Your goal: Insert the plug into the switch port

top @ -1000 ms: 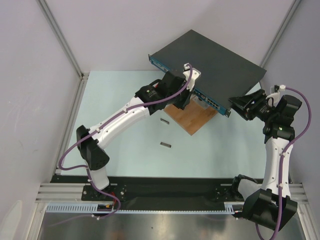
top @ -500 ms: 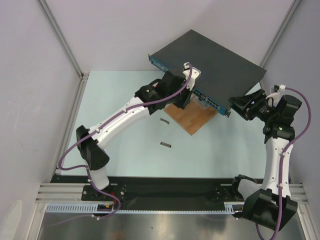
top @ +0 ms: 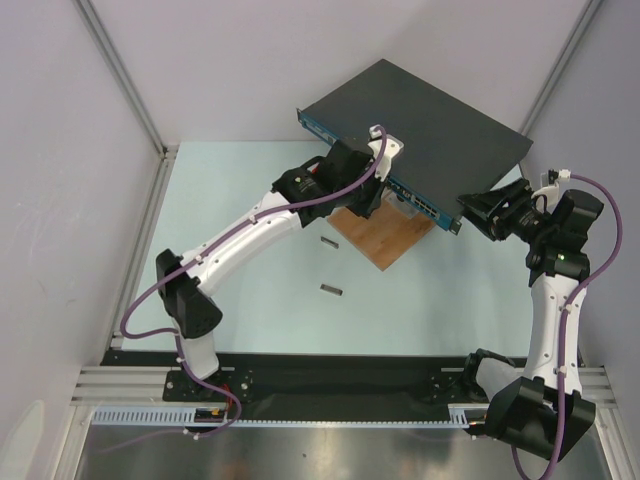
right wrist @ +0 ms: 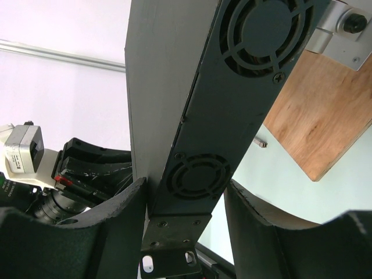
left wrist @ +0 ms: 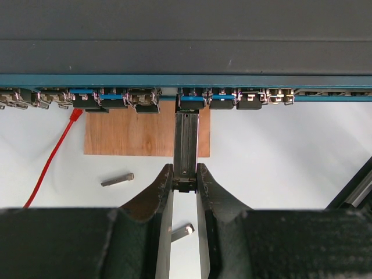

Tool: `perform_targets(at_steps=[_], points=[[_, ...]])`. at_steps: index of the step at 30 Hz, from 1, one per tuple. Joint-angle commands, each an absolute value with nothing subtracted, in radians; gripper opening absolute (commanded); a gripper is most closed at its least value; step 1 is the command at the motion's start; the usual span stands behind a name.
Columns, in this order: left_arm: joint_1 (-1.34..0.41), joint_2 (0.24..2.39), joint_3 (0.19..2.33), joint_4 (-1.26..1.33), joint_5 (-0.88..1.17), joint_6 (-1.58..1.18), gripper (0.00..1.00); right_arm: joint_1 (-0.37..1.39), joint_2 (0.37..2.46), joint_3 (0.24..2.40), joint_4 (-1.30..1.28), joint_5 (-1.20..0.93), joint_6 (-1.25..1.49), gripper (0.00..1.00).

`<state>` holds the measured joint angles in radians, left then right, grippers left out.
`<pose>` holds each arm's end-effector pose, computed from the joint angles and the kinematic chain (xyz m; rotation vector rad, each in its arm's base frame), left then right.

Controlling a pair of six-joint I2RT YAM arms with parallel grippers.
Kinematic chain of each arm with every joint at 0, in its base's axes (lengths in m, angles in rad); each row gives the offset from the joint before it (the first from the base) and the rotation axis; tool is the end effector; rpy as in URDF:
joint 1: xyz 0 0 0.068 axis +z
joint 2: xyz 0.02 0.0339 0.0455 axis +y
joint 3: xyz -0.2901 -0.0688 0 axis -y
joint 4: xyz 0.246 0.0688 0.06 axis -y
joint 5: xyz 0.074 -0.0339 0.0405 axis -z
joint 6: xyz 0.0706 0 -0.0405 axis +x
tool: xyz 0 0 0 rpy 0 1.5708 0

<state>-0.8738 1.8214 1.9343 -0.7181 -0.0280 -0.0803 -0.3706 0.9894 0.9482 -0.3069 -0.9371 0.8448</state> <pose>0.2894 -0.3426 0.3996 0.8435 2.0555 -0.5071 0.2236 -0.0259 0.3663 0.5144 1.8822 1.2075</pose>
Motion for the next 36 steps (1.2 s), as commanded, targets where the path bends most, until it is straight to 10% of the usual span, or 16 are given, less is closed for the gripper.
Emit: perform_targets(at_steps=[1,36], points=[[-0.868,1.845,1.990,-0.650,-0.008,-0.100,0.00,-0.337,1.003,0.969,-0.267,-0.968,0.781,0.34],[-0.862,1.786,1.921,-0.612,-0.018,-0.107,0.00,-0.337,1.009,0.976,-0.278,-0.960,0.770,0.32]])
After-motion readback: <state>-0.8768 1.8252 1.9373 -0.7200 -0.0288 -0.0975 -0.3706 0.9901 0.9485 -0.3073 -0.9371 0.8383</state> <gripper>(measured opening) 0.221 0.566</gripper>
